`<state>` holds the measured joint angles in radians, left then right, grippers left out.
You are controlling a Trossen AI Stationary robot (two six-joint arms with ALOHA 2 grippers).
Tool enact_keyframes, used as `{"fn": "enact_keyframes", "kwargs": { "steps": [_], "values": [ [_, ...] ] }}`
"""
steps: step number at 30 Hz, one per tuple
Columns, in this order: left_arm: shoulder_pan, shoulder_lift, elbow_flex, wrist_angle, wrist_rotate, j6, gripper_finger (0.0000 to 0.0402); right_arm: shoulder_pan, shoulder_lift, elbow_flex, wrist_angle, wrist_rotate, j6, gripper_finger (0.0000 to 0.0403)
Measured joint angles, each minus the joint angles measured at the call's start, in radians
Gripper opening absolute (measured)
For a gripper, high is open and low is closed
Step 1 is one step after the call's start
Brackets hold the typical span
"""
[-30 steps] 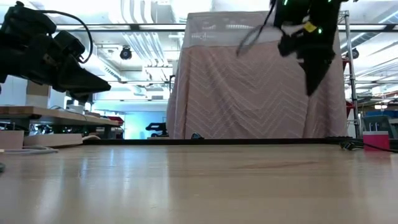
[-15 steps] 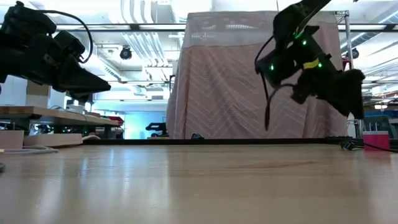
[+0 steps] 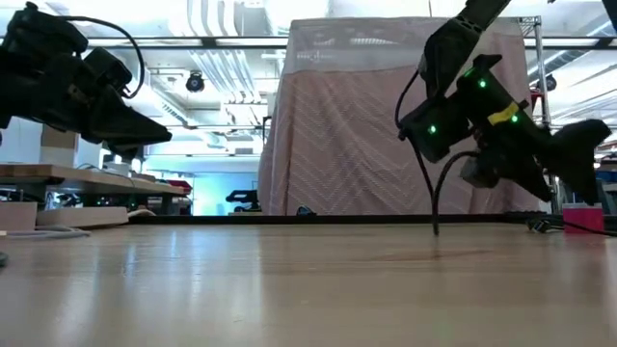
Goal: Insert USB
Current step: Insert the right black charger cable into the red charger adapter
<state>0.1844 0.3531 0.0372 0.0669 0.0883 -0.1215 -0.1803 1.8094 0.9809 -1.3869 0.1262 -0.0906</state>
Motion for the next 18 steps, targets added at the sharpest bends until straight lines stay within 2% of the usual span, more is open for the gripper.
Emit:
{"fn": "enact_keyframes", "kwargs": {
  "steps": [12,18],
  "values": [
    [0.0,0.005,0.0,0.0,0.0,0.0,0.0075,-0.008,0.143,-0.033,0.062,0.005,0.03,0.0342],
    [0.0,0.006,0.0,0.0,0.0,0.0,0.0075,-0.008,0.172,-0.041,0.068,0.001,0.096,0.0295]
  ]
}}
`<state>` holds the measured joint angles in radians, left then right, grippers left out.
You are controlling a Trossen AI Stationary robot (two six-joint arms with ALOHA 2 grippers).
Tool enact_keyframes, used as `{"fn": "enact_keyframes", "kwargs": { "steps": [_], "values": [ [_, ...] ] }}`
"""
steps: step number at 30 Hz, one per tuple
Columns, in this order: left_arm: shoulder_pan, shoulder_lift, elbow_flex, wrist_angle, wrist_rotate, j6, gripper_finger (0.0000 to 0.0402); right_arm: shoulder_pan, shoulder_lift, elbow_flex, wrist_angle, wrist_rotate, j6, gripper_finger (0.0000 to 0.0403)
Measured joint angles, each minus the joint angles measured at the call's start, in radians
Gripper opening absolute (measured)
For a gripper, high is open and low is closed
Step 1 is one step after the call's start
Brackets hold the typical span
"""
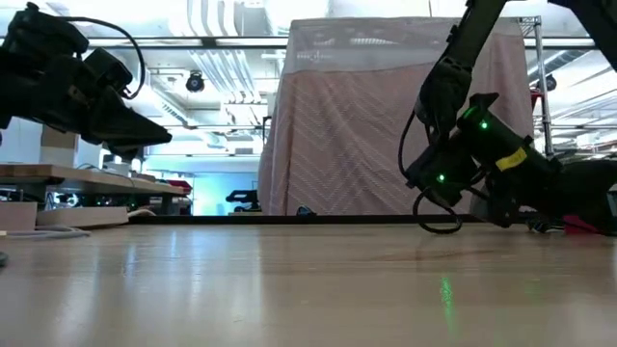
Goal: Insert USB
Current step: Insert the right black charger cable into the red charger adapter
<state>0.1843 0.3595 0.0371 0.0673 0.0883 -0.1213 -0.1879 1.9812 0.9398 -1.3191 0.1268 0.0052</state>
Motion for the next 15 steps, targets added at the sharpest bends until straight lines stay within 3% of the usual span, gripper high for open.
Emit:
{"fn": "enact_keyframes", "kwargs": {
  "steps": [9,15],
  "values": [
    [0.0,0.001,0.0,0.0,0.0,0.0,0.0075,0.0,-0.015,0.018,0.028,-0.003,0.05,0.0127],
    [0.0,0.001,0.0,0.0,0.0,0.0,0.0075,0.0,-0.037,0.047,0.049,-0.05,0.073,0.0126]
  ]
}}
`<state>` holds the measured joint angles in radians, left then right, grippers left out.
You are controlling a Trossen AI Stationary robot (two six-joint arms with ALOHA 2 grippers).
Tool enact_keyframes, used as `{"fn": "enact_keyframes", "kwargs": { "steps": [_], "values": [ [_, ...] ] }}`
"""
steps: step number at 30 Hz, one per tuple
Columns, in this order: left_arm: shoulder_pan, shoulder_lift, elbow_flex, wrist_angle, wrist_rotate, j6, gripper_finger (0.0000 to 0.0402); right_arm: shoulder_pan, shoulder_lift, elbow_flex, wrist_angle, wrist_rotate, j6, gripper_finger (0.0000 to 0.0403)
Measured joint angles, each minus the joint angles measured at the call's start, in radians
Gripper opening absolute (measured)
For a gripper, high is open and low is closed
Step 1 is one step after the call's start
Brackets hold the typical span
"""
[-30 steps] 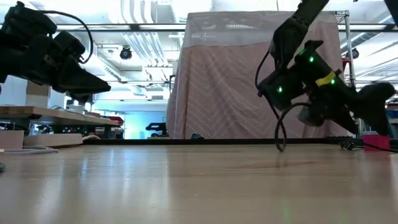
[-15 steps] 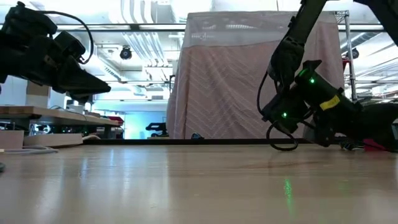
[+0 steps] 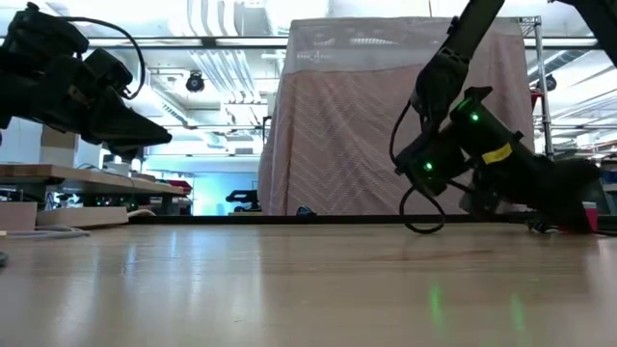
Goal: Insert USB
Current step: Insert the right black charger cable into the red charger adapter
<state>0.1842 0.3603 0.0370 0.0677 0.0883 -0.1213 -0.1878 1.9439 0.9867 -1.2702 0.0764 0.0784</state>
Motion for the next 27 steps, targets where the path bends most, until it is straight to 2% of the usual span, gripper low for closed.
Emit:
{"fn": "enact_keyframes", "kwargs": {
  "steps": [8,11,14,17,20,23,27],
  "values": [
    [0.0,0.002,0.0,0.002,0.0,0.0,0.0075,0.004,-0.161,0.043,0.132,-0.073,0.143,0.0126],
    [0.0,0.002,0.0,0.002,0.0,0.0,0.0075,0.016,-0.276,0.041,0.181,-0.078,0.202,0.0126],
    [0.0,0.003,0.0,0.002,0.0,0.0,0.0075,0.037,-0.399,0.028,0.302,-0.077,0.239,0.0126],
    [0.0,0.006,0.0,0.003,0.0,0.0,0.0075,0.064,-0.512,-0.001,0.489,-0.077,0.252,0.0126],
    [0.0,0.008,0.0,0.003,0.0,0.0,0.0075,0.095,-0.596,-0.051,0.754,-0.076,0.238,0.0126],
    [0.0,0.01,0.0,0.003,0.0,0.0,0.0075,0.121,-0.633,-0.113,1.026,-0.076,0.2,0.0126],
    [0.0,0.009,0.0,0.003,0.0,0.0,0.0075,0.132,-0.617,-0.185,1.364,-0.077,0.166,0.0126]
  ]
}}
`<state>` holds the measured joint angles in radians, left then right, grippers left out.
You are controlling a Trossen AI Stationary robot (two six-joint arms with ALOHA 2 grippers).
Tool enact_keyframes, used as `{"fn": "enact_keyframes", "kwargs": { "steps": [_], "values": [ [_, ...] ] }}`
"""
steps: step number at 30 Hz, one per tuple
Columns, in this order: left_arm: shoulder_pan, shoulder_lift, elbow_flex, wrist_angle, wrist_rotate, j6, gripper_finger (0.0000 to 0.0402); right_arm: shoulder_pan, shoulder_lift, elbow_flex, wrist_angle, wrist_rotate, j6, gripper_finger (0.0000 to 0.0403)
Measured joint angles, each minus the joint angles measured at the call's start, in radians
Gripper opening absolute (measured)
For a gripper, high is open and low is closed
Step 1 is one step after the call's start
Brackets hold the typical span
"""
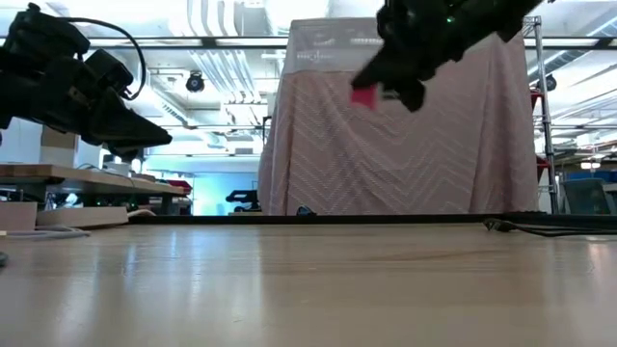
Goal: Insert USB
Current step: Insert the right black charger cable into the red charger adapter
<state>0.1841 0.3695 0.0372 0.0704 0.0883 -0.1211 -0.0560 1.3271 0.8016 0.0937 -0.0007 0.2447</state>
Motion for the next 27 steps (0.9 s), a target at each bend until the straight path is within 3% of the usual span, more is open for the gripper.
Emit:
{"fn": "enact_keyframes", "kwargs": {
  "steps": [4,10,15,21,27],
  "values": [
    [0.0,0.001,0.0,0.001,0.0,0.0,0.0075,-0.001,0.089,-0.025,0.267,-0.019,-0.021,0.0126],
    [0.0,0.005,0.0,0.022,0.0,0.0,0.0075,-0.001,0.257,-0.022,0.498,-0.141,-0.046,0.0126],
    [0.0,0.016,0.0,0.146,0.0,-0.034,0.0075,-0.001,0.377,-0.022,0.705,-0.138,-0.13,0.0126],
    [-0.001,0.055,0.0,0.349,0.029,-0.026,0.0075,-0.015,0.487,-0.021,1.102,-0.138,-0.147,0.0126],
    [-0.001,0.135,-0.004,0.533,0.008,0.008,0.0075,-0.029,0.552,0.02,1.229,-0.131,-0.101,0.0126]
  ]
}}
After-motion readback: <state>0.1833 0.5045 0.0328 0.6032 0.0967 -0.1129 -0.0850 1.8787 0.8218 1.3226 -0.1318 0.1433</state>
